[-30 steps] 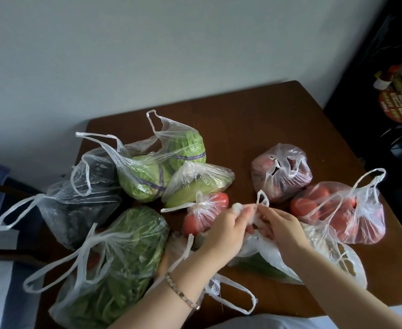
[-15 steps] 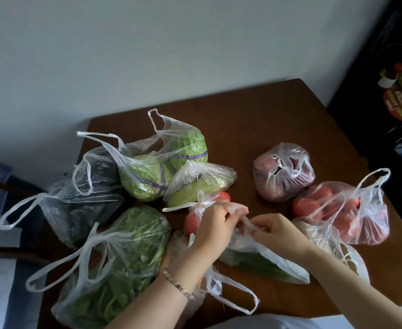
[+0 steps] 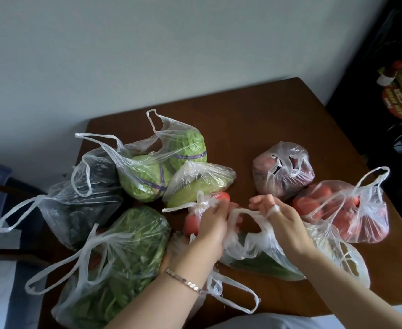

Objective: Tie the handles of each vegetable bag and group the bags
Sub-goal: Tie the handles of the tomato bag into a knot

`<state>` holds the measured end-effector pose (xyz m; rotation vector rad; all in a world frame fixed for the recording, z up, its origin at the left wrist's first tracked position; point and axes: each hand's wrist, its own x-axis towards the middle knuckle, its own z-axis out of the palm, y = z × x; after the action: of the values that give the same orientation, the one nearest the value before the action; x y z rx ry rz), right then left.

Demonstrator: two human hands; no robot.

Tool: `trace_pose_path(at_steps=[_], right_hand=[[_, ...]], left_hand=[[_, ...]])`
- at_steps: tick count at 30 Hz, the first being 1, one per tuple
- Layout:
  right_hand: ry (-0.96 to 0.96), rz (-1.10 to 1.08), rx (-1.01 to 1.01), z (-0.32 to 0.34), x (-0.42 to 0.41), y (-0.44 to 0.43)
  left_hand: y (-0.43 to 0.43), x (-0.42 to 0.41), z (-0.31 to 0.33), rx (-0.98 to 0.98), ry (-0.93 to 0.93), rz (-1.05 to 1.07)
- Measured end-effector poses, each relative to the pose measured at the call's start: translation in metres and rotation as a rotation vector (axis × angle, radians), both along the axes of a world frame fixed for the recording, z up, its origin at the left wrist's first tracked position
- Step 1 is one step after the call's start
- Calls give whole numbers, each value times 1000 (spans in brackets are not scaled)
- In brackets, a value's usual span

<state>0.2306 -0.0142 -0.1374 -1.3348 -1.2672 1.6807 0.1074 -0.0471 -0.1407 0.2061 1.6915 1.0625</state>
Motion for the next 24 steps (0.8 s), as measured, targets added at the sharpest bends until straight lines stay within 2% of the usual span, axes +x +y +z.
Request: trace_pose_path(at_steps=[1,3,5,8,10,12,14,17,19,22,24], right_hand=[[84,-24,-47,1,1,2],[363,-111,-241,1,3,6],[540,-222,-413,-8,12,10],[481,-365,-488,-27,38,17],[319,-412,-493,-37,53,19],[128,-407,-509,-44,60,18],[6,-385,-468,-47,56,21],[-139,-256,-315,-36,41,33],[-257,-111,-256,-19,30,38],[-114,64,-276,7,9,36],[-16,143,-274,15,-1,33]], left_hand=[[2,-1,-2,40,-180,168],[5,-1,-7,126,-436,369],[6,-4,-14,138,-531,499],[2,-27,-36,157,-539,598],[-2,-42,-51,86,-468,571],[-4,-45,-58,16,-306,468],[-3,-41,-59,25,-83,265],[-4,-31,-39,56,278,-254],[-5,-22,-24,82,347,-538],[-5,-5,-12,190,454,-902],[-6,2,-14,258,411,-892]])
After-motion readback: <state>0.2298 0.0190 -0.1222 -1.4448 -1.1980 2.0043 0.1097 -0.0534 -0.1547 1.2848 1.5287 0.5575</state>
